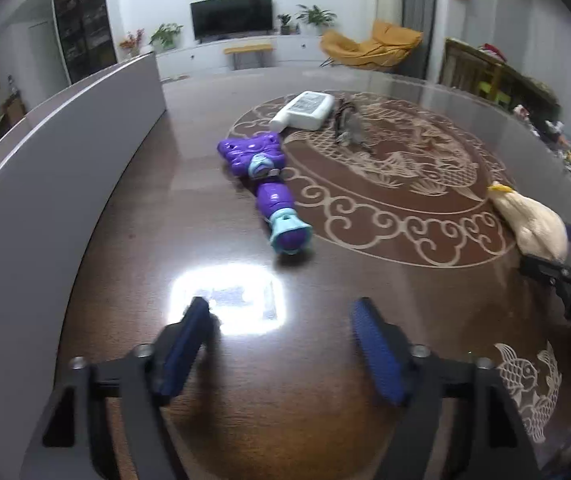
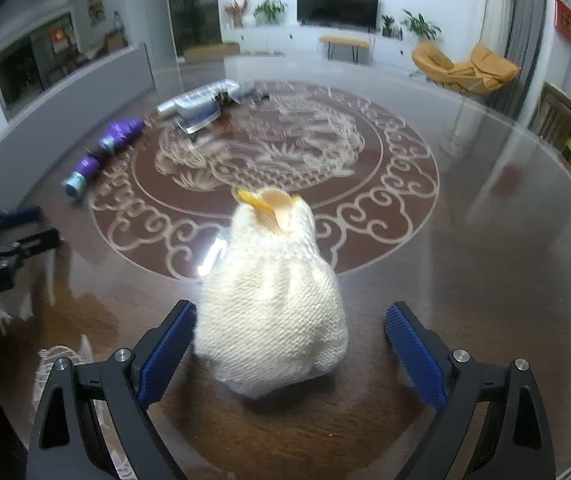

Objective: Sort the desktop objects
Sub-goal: 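Lift the wand and chicken with both grippers and carry them over the bin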

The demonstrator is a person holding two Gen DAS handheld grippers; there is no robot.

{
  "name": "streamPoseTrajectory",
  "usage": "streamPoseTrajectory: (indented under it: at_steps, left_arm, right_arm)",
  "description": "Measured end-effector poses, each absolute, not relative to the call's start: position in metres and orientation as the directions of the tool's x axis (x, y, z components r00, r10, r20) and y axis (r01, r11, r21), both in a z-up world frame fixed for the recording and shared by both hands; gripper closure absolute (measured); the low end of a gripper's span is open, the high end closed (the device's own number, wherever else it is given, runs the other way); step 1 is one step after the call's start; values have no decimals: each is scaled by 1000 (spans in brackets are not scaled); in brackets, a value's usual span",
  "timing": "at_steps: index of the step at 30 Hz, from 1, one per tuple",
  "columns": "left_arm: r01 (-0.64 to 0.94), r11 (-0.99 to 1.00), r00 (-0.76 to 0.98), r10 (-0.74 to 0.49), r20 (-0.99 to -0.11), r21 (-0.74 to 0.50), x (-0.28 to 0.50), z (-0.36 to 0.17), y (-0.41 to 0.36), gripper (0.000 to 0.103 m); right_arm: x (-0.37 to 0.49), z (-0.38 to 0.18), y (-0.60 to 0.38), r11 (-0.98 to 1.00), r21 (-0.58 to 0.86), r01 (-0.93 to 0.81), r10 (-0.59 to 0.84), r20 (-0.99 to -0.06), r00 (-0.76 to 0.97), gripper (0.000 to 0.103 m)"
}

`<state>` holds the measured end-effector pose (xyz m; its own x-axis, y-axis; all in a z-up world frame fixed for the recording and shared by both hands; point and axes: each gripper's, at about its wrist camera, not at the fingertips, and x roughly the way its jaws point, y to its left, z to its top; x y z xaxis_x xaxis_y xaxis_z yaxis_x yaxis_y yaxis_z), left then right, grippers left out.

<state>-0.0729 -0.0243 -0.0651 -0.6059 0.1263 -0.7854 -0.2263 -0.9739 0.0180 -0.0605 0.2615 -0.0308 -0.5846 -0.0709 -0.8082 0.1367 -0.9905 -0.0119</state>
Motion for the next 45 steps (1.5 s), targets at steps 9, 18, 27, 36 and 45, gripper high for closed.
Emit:
streamPoseTrajectory:
  at_steps: [9,18,27,36,45]
  left_arm:
    - [-133,-985,-573,163,-803,-105,-141,-60,-24,27]
    - [-204,-979,-584,113,-804,10,-149,-64,-1,81]
    - [-196,-977,-602,185,-777,-80,-71,-61,-29,82]
    - [-185,-973,-667,226,-710,-135,-40,-26,-47,82]
    - [-137,-973,-702,229,-675,-187,-18,0,-80,82]
  right_arm:
    - [-62,-33,264,-993,-12,120,-60,-814,-578,0]
    - [-62,-34,264,-993,-12,120,-60,-814,-578,0]
    - [-68,-30,266,-986,45,158,-126,-826,-550,21]
    - [-52,0,249,-978,41,206,-154,-808,-569,59]
    - [-44,13,207,-954,84,286,-237,-797,-555,59]
